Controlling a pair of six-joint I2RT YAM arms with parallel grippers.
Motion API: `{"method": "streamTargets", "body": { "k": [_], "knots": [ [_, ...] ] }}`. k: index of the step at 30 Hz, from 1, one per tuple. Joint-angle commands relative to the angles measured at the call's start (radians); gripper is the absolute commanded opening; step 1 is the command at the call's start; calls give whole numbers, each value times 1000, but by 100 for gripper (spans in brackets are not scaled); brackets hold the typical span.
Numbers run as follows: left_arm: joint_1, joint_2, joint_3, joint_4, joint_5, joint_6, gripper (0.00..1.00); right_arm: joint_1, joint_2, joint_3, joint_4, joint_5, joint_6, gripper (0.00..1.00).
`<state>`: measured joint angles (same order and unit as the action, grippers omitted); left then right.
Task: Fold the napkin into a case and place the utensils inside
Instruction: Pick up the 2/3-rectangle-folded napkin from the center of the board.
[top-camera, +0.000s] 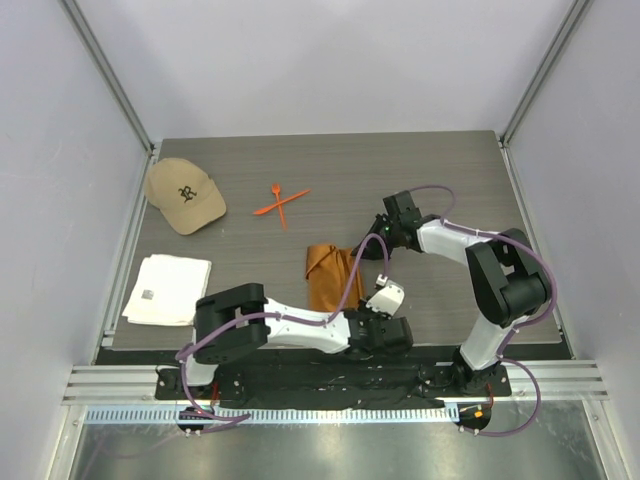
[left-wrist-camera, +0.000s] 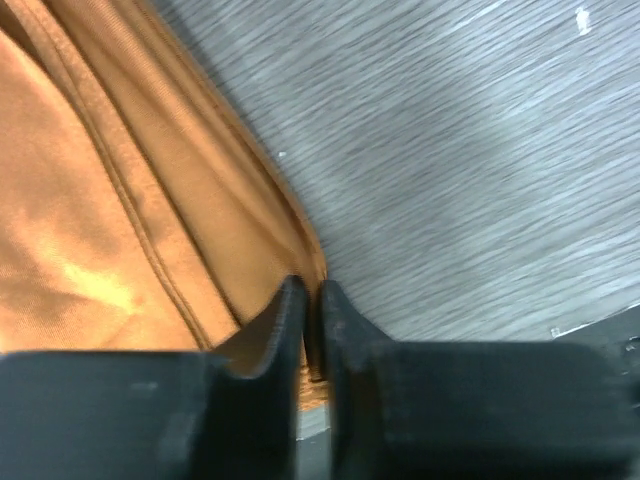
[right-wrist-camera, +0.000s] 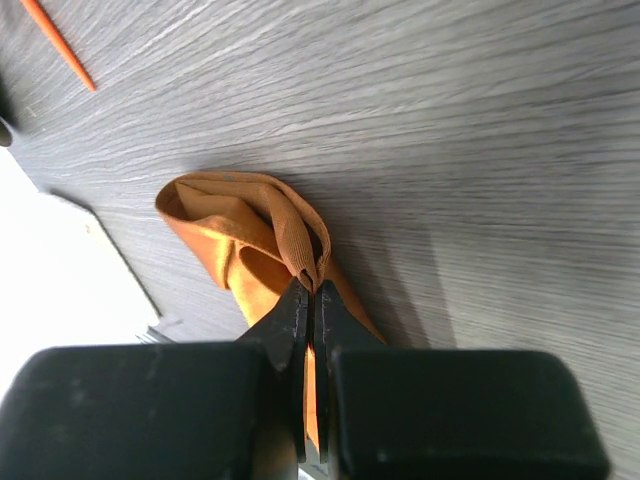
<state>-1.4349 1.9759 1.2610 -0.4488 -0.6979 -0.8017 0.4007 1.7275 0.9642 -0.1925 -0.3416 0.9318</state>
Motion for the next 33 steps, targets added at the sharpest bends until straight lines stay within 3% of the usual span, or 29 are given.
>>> {"method": "streamTargets", "body": {
  "k": [1,3,11,14,21,26,33],
  "knots": [
    [34,-69,-106,112,147,30,9,-25,-52,-7,16,0,-85,1],
    [42,-121,-115,136,162,54,0,-30,-54,-4,15,-13,-132,1],
    [76,-288,-267,502,472,87,0,-42,-82,27,-86,-19,-356,1],
    [77,-316,-313,599,517,91,0,-43,-91,44,-137,15,-390,1],
    [105,-408,-563,878,529,44,0,-28,-103,103,-246,116,-410,1],
    [106,-437,-718,1080,511,44,0,30,-77,191,-352,284,-416,1],
    [159,-322,-684,1228,613,62,0,26,-36,295,-439,483,-490,1]
  ]
}}
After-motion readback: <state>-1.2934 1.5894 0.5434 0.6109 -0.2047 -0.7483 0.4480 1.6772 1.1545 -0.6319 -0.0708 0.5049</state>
